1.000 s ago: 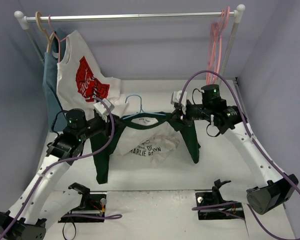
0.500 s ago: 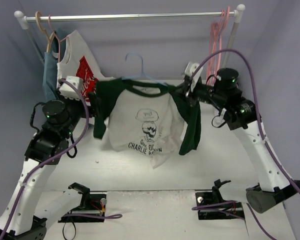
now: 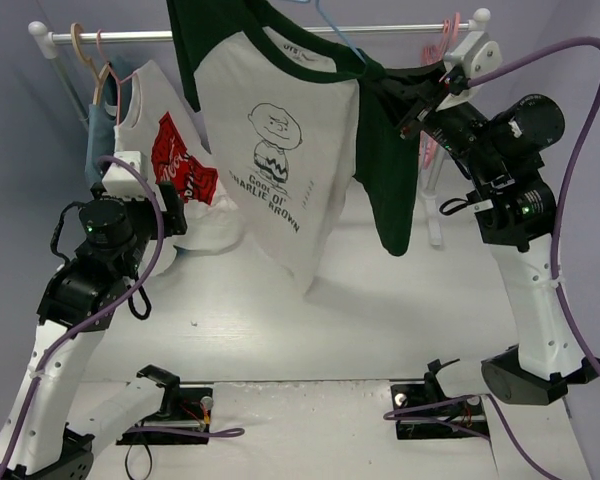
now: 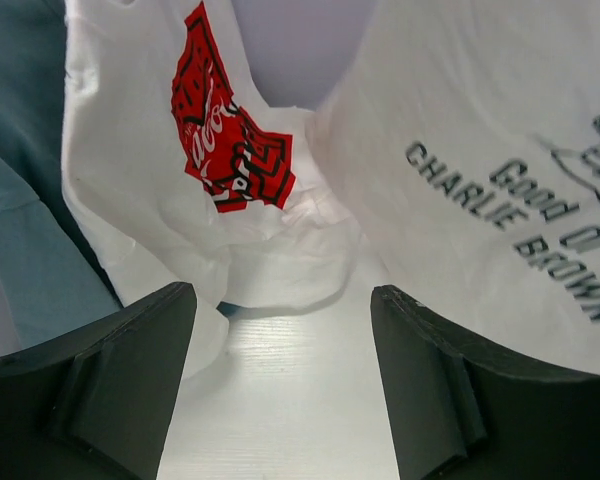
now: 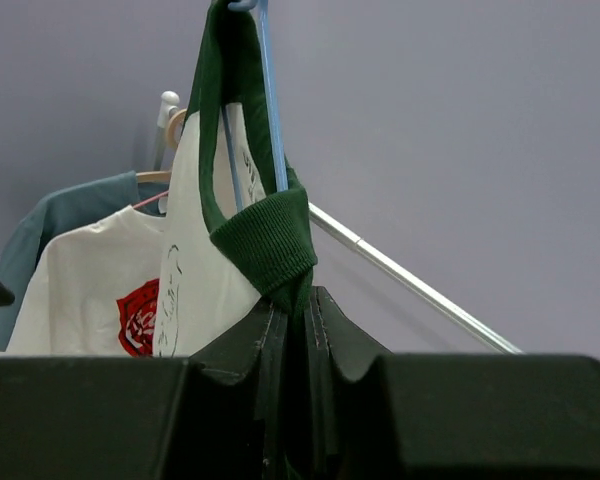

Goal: Place the t-shirt on the hanger
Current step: Hang the hanger with tshirt onto the clothesline

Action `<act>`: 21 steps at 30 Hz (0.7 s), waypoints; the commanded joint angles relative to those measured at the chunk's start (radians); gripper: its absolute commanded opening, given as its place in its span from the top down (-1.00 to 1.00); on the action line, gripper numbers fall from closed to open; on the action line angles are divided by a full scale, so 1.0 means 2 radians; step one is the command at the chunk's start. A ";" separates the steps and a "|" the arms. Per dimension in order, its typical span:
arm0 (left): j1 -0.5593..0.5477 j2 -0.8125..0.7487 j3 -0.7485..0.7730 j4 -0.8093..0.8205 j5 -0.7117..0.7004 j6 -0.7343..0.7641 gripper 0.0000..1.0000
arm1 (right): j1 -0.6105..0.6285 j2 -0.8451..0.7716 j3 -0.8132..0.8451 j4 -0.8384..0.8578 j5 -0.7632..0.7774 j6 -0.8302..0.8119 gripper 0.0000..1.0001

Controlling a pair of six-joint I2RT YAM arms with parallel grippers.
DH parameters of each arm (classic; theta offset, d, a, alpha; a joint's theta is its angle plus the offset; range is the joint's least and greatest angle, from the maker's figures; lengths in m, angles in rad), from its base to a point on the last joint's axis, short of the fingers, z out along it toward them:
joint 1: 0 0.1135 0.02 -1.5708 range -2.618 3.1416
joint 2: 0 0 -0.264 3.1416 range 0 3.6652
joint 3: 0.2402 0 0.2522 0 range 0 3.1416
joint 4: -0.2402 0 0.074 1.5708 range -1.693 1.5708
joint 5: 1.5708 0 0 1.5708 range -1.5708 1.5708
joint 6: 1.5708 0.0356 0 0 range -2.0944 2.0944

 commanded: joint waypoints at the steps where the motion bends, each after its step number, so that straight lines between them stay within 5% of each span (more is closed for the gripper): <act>1: 0.003 0.006 0.015 0.008 -0.013 -0.009 -0.41 | -0.003 -0.018 -0.021 0.124 0.037 0.031 1.00; 7: 0.003 0.007 -0.014 -0.002 -0.007 -0.031 -0.41 | -0.002 -0.021 -0.078 0.026 0.059 0.046 1.00; 12: 0.003 0.002 -0.034 -0.004 -0.009 -0.043 -0.41 | -0.002 -0.043 -0.158 0.039 0.110 0.086 1.00; 21: 0.003 0.011 -0.054 -0.017 0.010 -0.058 -0.41 | -0.002 0.012 -0.116 -0.015 0.145 0.091 1.00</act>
